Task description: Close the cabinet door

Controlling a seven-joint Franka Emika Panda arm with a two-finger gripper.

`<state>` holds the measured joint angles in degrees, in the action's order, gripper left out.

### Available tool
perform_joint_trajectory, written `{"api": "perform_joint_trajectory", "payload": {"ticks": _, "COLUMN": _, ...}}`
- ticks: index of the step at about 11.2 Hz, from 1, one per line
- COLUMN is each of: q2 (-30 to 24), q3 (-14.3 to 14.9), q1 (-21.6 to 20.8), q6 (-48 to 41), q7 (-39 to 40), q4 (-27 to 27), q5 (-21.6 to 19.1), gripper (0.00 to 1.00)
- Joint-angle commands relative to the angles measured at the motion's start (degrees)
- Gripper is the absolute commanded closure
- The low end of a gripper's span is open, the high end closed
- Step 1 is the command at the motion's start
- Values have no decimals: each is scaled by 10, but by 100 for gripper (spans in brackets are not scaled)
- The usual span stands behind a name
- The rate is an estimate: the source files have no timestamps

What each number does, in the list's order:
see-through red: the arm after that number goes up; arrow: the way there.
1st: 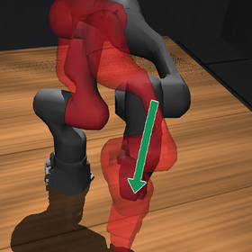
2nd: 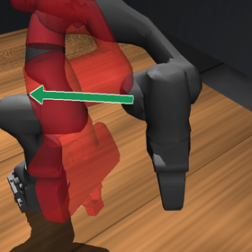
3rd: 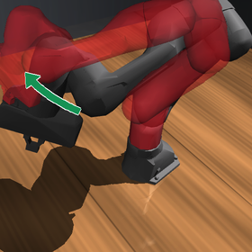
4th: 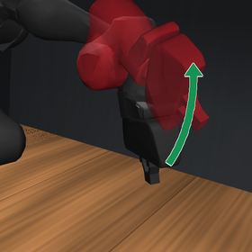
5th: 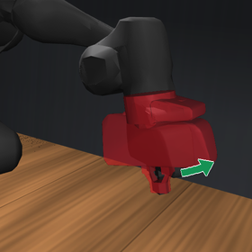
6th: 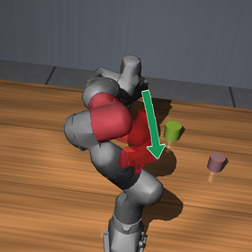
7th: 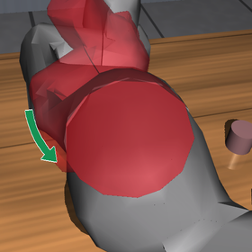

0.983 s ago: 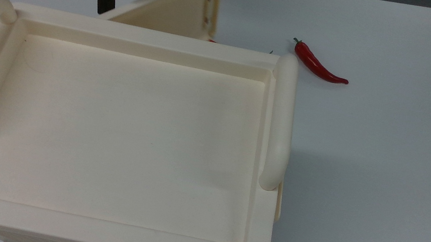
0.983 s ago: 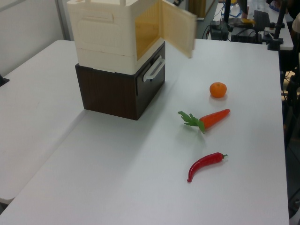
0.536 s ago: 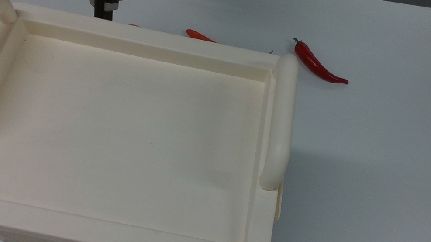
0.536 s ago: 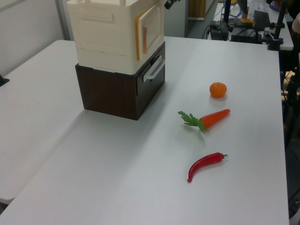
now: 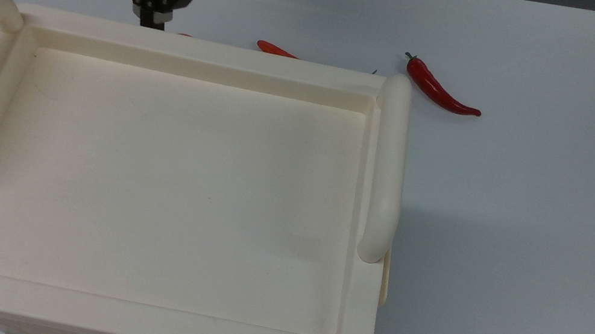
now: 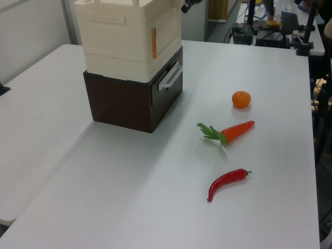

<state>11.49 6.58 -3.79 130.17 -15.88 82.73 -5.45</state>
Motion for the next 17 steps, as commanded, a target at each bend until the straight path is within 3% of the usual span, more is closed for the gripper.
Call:
{"api": "perform_joint_trajectory", "payload": {"ticks": 1, "q2": -38, "q3": 0, "q1": -30, "q6": -81, "q7": 38, "q4": 64, "q5": 57, "gripper": 98}}
{"api": "perform_joint_trajectory", "payload": {"ticks": 6, "q2": -78, "q3": 0, "q1": -49, "q6": -311, "q7": 199, "q4": 81, "q5": 79, "gripper": 98}}
{"api": "perform_joint_trajectory", "payload": {"ticks": 8, "q2": -103, "q3": 0, "q1": -55, "q6": -351, "q7": 213, "q4": 97, "q5": 84, "gripper": 97}}
{"api": "perform_joint_trajectory", "payload": {"ticks": 11, "q2": -117, "q3": 1, "q1": -50, "q6": -375, "q7": 209, "q4": 96, "q5": 84, "gripper": 66}}
{"api": "perform_joint_trajectory", "payload": {"ticks": 14, "q2": -119, "q3": 3, "q1": -49, "q6": -377, "q7": 209, "q4": 97, "q5": 97, "gripper": 13}}
{"api": "perform_joint_trajectory", "payload": {"ticks": 15, "q2": -119, "q3": 3, "q1": -49, "q6": -376, "q7": 209, "q4": 97, "q5": 103, "gripper": 1}}
{"api": "perform_joint_trajectory", "payload": {"ticks": 17, "q2": -118, "q3": 3, "q1": -50, "q6": -375, "q7": 209, "q4": 99, "q5": 105, "gripper": 0}}
